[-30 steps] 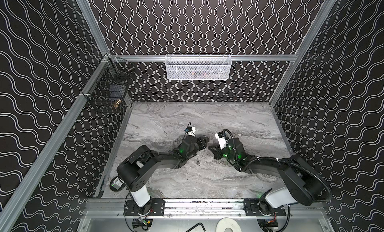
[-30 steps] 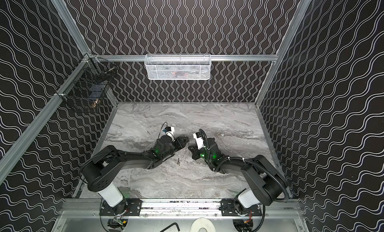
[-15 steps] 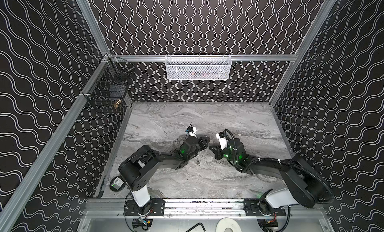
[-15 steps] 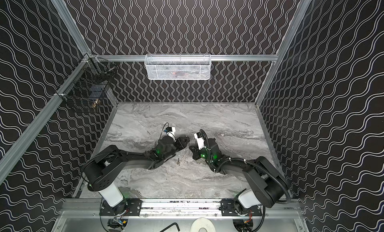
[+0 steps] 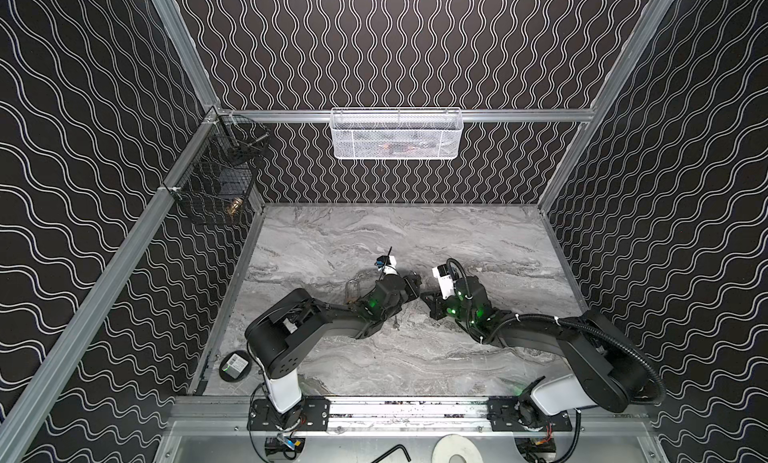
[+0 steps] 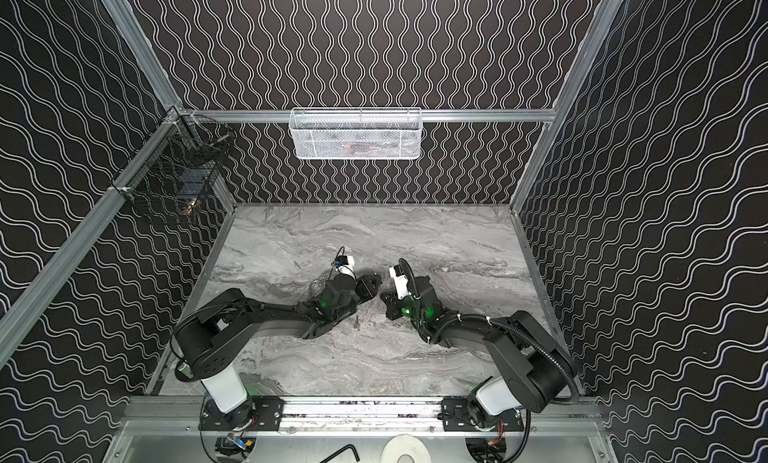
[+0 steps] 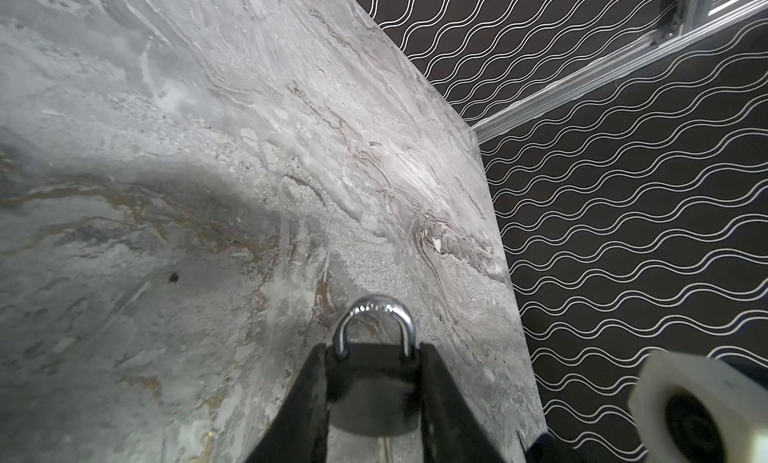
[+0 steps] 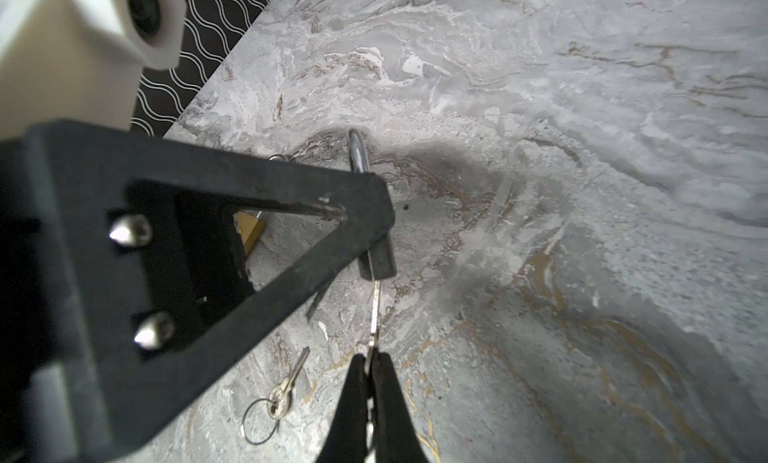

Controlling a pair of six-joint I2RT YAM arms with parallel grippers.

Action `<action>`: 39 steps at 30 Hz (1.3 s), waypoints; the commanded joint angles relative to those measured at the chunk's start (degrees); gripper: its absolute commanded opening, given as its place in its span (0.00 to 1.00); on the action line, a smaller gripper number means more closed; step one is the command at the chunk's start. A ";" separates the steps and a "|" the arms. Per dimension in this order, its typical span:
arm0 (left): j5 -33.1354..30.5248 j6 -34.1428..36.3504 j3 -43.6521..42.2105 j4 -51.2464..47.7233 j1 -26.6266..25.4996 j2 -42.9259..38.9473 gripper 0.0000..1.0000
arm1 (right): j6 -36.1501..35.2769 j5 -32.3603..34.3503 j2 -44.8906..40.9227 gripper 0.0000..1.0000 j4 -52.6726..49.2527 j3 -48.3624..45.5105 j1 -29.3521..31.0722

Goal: Unlock with the key

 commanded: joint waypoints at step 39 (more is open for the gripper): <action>-4.93 -14.39 0.27 1.89 -3.45 6.59 0.00 | 3.49 9.89 0.93 0.00 -0.07 2.20 0.09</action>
